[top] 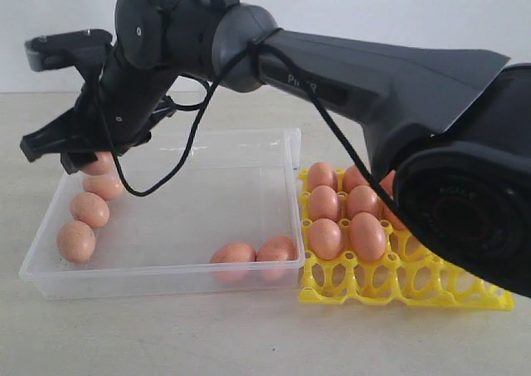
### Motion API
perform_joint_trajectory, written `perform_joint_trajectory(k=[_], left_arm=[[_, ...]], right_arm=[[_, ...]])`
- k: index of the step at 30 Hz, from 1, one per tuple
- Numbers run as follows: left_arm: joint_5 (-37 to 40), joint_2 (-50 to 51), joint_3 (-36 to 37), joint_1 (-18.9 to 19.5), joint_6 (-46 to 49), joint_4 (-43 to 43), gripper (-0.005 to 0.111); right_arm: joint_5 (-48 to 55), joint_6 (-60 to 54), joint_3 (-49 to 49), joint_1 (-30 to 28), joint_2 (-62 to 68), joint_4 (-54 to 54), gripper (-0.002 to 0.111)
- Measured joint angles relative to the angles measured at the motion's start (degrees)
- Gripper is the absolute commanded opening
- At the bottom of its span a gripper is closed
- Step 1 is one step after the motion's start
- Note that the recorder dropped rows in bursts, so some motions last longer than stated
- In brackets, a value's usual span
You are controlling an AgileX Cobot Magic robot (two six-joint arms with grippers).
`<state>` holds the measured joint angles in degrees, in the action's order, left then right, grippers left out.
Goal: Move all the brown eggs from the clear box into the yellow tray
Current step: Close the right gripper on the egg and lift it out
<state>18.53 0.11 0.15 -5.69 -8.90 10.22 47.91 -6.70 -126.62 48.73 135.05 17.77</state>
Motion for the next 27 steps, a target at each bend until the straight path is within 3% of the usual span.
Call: perform_joint_trajectory(k=[4,12,19,25,27], left_arm=[[0.00,0.00,0.00,0.00,-0.13,0.00,-0.001],[-0.52,0.00,0.00,0.00,-1.44,-0.13,0.017],[-0.67,0.00,0.00,0.00,-1.44,-0.13,0.016],[-0.28,0.00,0.00,0.00,0.41,-0.13,-0.004],[-0.13,0.00,0.00,0.00,1.06,-0.13,-0.004]], right_arm=[[-2.58,1.10,0.00,0.77,-1.08,-0.11,0.000],[-11.80,2.37,0.00,3.04,-5.67,-0.61,0.000],[-16.20,-3.37,2.00,8.19,-15.07,-5.40,0.000],[-23.82,-3.78,18.33,8.51,-22.92,-8.79,0.000],[-29.28,-3.08,27.27,8.40,-27.17,-8.93,0.000]])
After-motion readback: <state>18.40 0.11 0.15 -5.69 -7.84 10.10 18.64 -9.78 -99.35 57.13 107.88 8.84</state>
